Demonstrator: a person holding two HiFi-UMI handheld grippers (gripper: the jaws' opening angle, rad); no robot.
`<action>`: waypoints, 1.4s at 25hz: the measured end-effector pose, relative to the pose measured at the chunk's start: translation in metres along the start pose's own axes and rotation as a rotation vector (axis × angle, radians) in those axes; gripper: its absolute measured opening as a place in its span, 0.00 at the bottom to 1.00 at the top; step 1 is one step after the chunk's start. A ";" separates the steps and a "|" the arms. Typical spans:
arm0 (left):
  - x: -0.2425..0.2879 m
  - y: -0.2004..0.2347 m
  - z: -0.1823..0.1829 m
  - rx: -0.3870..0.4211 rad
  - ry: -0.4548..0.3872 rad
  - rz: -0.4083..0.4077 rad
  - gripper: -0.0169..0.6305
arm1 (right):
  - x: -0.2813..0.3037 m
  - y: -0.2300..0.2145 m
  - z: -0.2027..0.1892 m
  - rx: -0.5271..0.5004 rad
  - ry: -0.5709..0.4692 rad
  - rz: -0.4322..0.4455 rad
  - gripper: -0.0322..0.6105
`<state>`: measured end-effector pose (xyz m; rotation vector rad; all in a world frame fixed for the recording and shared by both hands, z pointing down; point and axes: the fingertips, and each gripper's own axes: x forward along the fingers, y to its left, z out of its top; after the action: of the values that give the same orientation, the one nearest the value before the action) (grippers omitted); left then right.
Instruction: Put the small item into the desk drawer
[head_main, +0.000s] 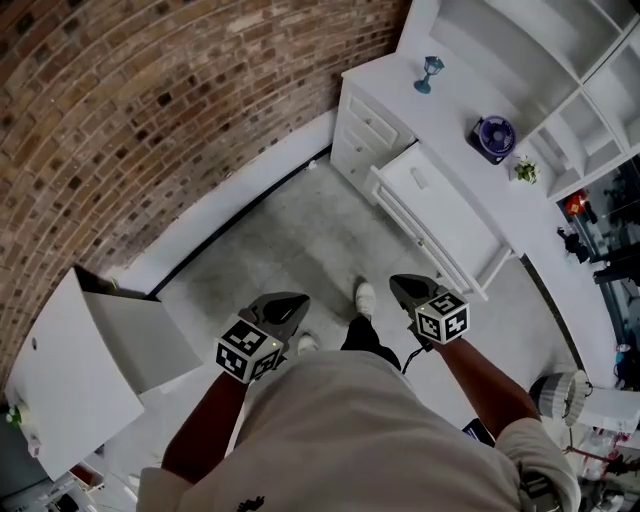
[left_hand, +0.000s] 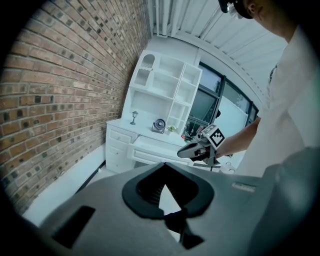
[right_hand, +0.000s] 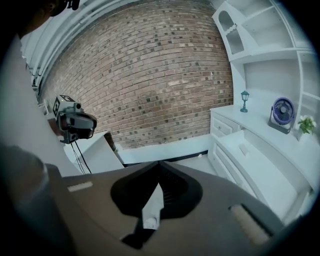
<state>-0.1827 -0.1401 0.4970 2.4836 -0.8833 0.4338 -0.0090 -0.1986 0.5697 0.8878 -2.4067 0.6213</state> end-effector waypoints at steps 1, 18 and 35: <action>-0.003 0.000 -0.002 0.000 -0.001 0.001 0.04 | -0.002 0.007 0.001 -0.003 -0.003 0.006 0.07; -0.025 0.001 -0.020 -0.017 -0.020 0.018 0.04 | -0.015 0.064 0.023 -0.088 -0.048 0.066 0.07; -0.017 -0.006 -0.012 -0.007 -0.030 0.026 0.04 | -0.028 0.067 0.042 -0.131 -0.086 0.089 0.07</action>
<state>-0.1927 -0.1208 0.4977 2.4812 -0.9281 0.4021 -0.0484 -0.1634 0.5045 0.7703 -2.5427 0.4595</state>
